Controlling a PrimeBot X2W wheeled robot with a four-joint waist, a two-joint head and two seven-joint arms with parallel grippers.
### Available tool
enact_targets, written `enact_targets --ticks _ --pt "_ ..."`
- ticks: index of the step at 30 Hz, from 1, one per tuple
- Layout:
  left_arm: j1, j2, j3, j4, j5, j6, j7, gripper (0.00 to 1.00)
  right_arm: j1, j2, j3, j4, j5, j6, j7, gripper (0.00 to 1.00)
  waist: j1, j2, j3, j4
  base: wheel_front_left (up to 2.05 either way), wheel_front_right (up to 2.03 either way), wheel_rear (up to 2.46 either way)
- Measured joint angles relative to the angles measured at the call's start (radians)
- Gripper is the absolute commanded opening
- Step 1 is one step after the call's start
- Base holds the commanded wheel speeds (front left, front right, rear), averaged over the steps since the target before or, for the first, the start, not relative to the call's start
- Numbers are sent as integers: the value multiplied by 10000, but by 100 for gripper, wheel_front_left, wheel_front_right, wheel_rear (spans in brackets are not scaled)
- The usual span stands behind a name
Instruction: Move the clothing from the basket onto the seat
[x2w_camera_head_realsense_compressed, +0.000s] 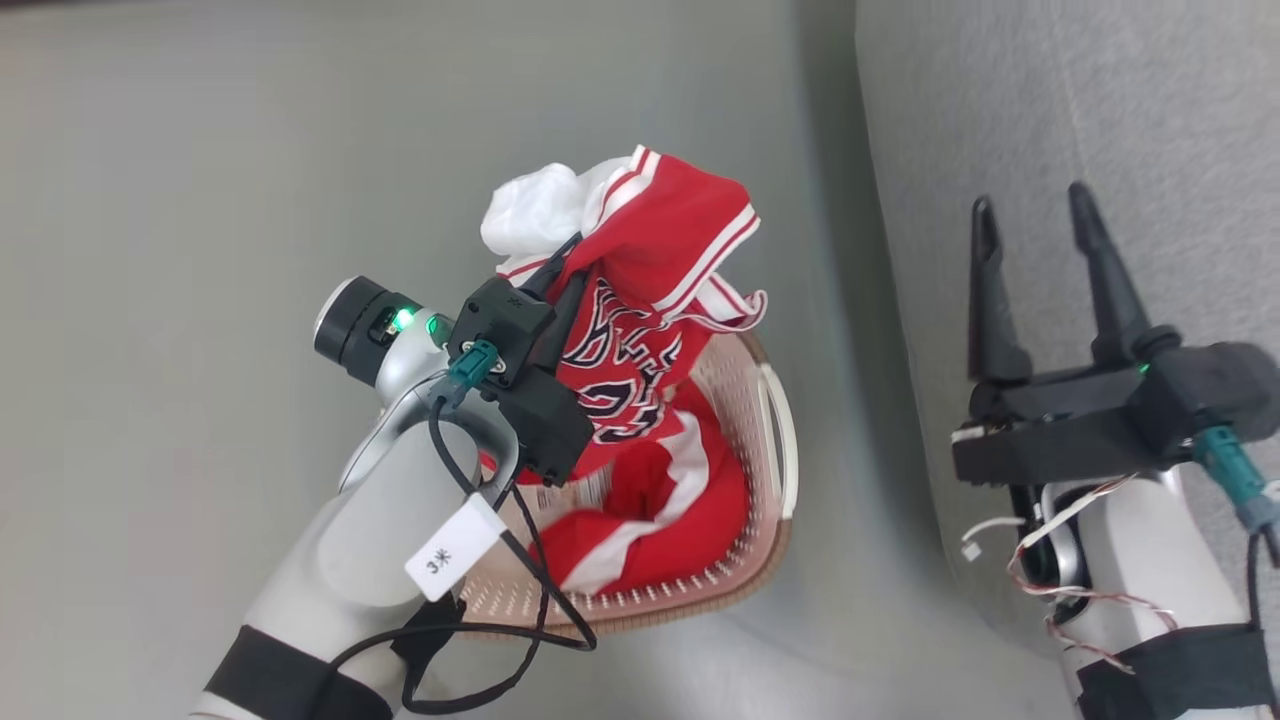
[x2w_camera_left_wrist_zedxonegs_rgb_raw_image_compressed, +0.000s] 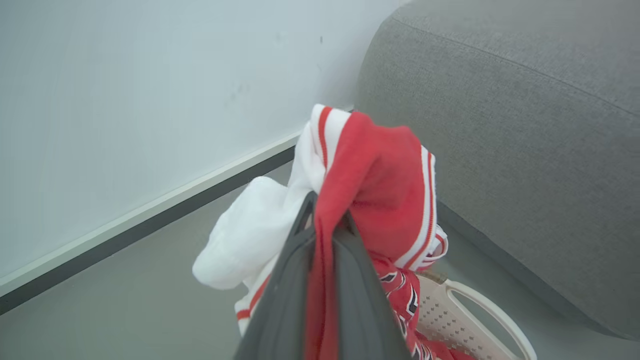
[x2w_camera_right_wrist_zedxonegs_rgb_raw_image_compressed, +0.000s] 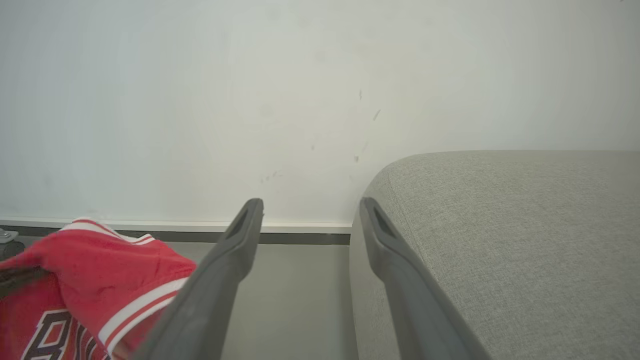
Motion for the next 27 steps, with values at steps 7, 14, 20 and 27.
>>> enact_targets --ticks 7,14,20,27 --pt "-5 -6 61 -228 -150 -88 0 0 276 75 253 732 54 274 2 100 0 0 -1066 131 0 0 0" --pt "-31 -21 -107 -468 -688 -161 0 0 461 92 546 1340 75 621 2 100 0 0 -2129 166 0 0 0" --pt "-232 -31 -418 -476 -1200 -161 0 0 584 134 1141 2010 61 936 4 100 0 -1 -3036 183 0 0 0" --pt "-297 -36 -895 -199 -1870 -138 4 0 599 190 1948 2786 58 1220 4 100 0 0 -4088 173 0 0 0"
